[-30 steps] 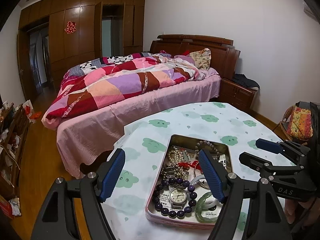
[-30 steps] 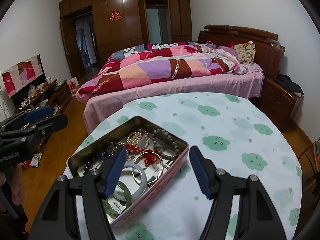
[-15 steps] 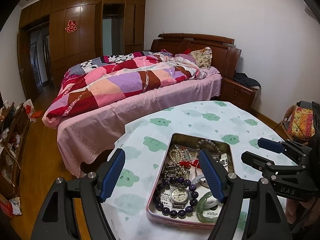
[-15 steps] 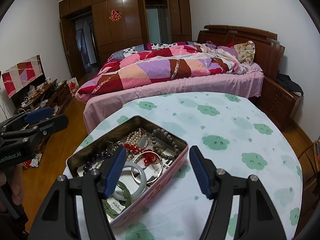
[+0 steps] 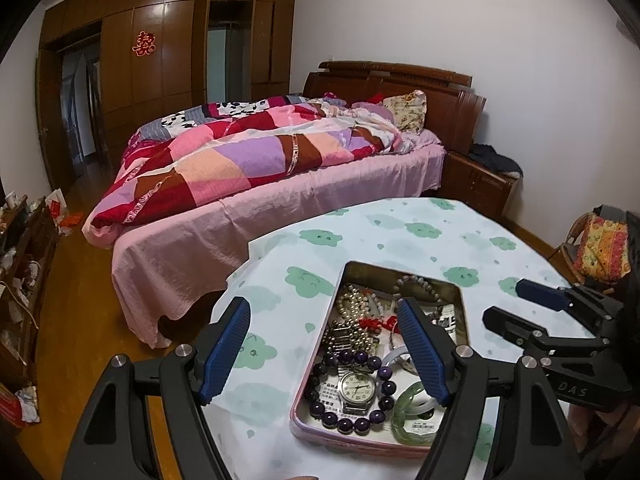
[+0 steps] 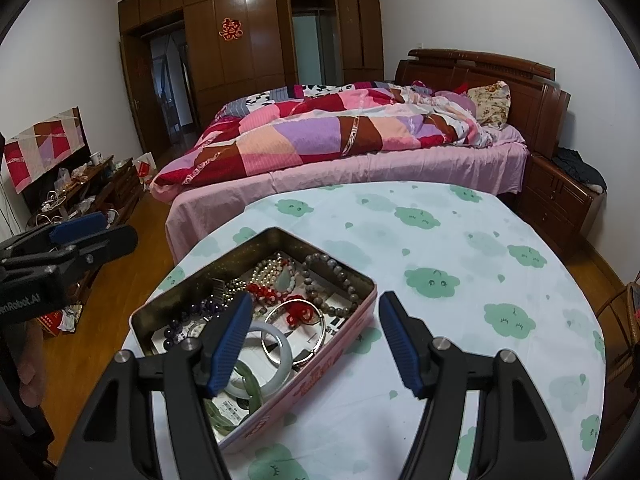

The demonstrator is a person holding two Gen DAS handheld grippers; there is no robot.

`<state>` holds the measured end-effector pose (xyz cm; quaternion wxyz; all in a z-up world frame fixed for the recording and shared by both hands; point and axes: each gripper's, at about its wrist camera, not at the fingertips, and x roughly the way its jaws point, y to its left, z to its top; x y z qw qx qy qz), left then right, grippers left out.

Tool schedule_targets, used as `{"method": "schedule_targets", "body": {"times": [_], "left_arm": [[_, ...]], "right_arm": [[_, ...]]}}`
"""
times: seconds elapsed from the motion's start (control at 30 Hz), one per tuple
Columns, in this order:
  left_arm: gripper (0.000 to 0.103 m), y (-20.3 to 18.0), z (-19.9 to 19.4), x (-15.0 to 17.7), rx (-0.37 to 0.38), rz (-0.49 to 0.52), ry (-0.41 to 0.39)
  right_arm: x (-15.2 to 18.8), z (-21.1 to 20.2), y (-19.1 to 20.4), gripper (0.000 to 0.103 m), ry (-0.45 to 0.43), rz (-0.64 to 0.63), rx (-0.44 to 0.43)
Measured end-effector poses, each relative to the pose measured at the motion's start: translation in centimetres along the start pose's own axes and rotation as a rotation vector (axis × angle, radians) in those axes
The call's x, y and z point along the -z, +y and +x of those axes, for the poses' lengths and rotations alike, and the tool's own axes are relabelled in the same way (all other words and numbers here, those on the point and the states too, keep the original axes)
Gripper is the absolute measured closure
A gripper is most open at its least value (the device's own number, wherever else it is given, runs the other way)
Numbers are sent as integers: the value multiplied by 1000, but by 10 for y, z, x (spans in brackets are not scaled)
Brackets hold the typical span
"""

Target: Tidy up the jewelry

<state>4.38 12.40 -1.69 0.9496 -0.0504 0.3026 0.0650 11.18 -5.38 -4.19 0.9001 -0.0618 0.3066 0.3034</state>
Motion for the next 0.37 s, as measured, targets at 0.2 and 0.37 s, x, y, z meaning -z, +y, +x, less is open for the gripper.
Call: {"method": "schedule_targets", "body": {"times": [0.2, 0.37], "left_arm": [[17, -2, 0, 2, -46, 25, -22], [17, -1, 0, 2, -56, 26, -25]], "right_arm": [[0, 0, 0, 33, 0, 0, 0], [1, 0, 0, 32, 2, 0, 0]]}}
